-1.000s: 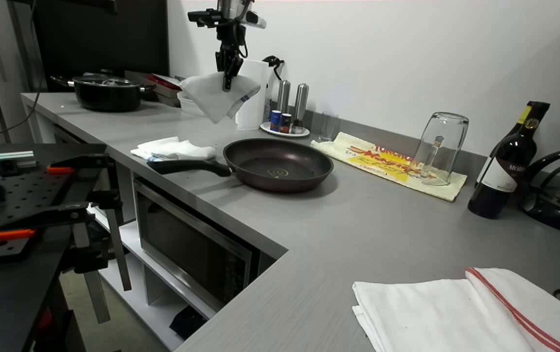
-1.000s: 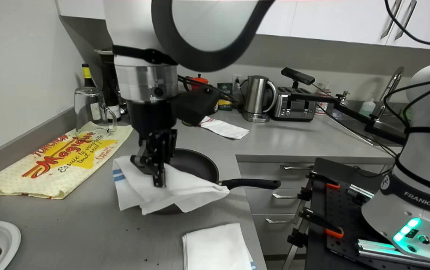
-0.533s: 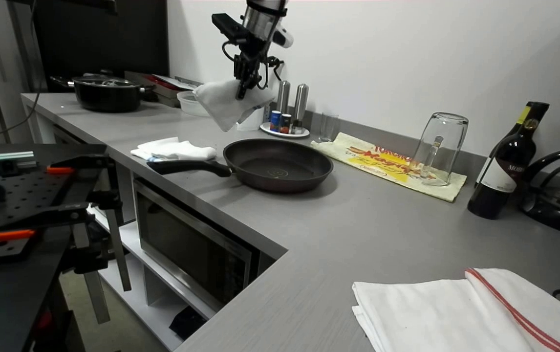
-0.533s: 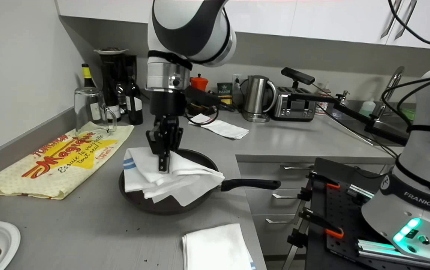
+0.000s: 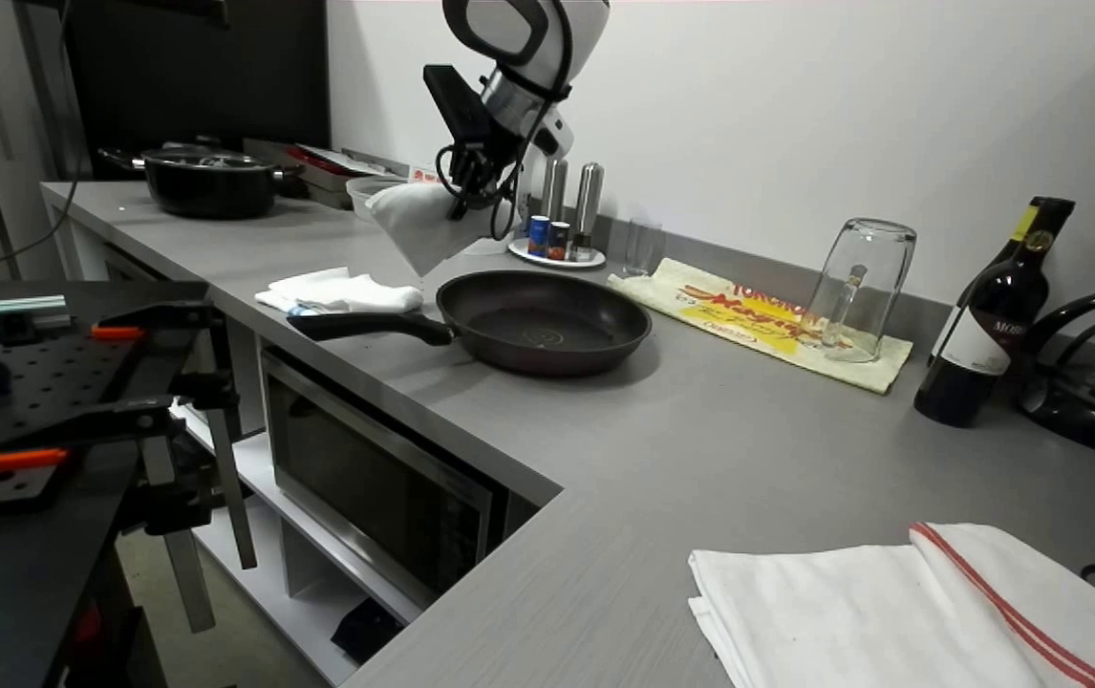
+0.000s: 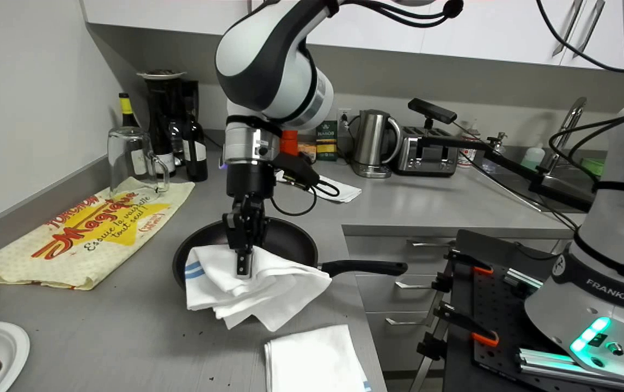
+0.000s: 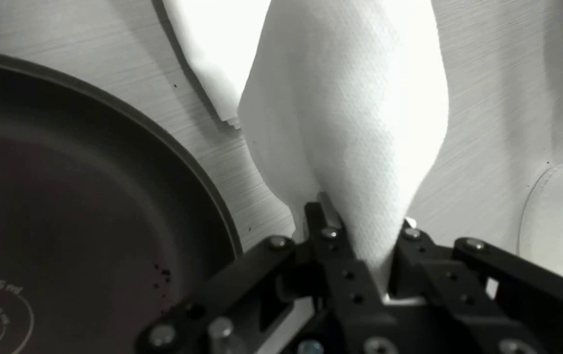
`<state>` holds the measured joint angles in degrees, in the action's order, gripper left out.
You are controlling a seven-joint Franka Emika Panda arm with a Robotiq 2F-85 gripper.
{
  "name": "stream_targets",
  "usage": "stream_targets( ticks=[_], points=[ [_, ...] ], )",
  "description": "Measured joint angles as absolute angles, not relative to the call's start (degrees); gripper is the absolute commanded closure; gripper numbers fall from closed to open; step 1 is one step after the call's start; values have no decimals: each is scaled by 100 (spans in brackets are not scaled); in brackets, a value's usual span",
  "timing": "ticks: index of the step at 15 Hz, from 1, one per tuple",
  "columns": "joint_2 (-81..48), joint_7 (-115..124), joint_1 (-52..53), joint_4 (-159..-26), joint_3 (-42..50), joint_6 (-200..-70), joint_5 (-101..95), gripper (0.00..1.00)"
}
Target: Wipe the black pan with the white and blue towel on the left
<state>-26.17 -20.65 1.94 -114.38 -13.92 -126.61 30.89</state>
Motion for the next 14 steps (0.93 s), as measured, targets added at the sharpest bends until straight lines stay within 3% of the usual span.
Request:
stream_targets(
  ticks=[14],
  points=[
    [-3115,-2020,-30,-11027,-1148,-12654,2861,96]
  ],
)
